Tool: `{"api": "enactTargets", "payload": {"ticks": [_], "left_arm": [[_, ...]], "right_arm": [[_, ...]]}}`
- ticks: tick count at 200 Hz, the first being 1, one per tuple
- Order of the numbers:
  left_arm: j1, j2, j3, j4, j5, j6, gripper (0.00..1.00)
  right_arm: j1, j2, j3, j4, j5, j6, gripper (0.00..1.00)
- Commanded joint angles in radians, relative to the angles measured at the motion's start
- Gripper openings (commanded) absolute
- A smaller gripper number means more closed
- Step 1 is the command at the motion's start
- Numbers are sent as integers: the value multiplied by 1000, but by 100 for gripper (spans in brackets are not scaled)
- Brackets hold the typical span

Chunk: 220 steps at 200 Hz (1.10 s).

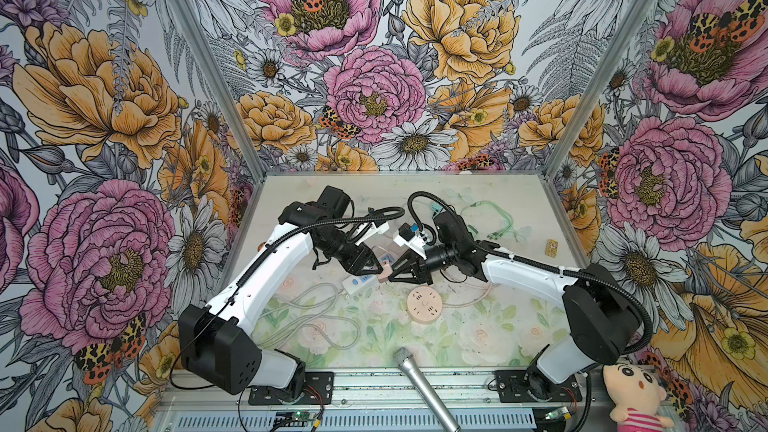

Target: Insert the plug

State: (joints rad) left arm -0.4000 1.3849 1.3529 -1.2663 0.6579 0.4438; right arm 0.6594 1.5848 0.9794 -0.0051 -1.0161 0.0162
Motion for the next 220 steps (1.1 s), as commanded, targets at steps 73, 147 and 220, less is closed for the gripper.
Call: {"api": "enactTargets", "payload": {"ticks": [73,147,220], "left_arm": [[-58,-2,-31,35,50,-4,47],[13,-36,-37,35,26,23,47],[7,-21,-29,36,59,62,48]], "right_arm": [[0,-22,24,98,-20,46,0],[-6,-53,6,98,-8,45,0],[1,-28,17,153,-51,110,0]]}}
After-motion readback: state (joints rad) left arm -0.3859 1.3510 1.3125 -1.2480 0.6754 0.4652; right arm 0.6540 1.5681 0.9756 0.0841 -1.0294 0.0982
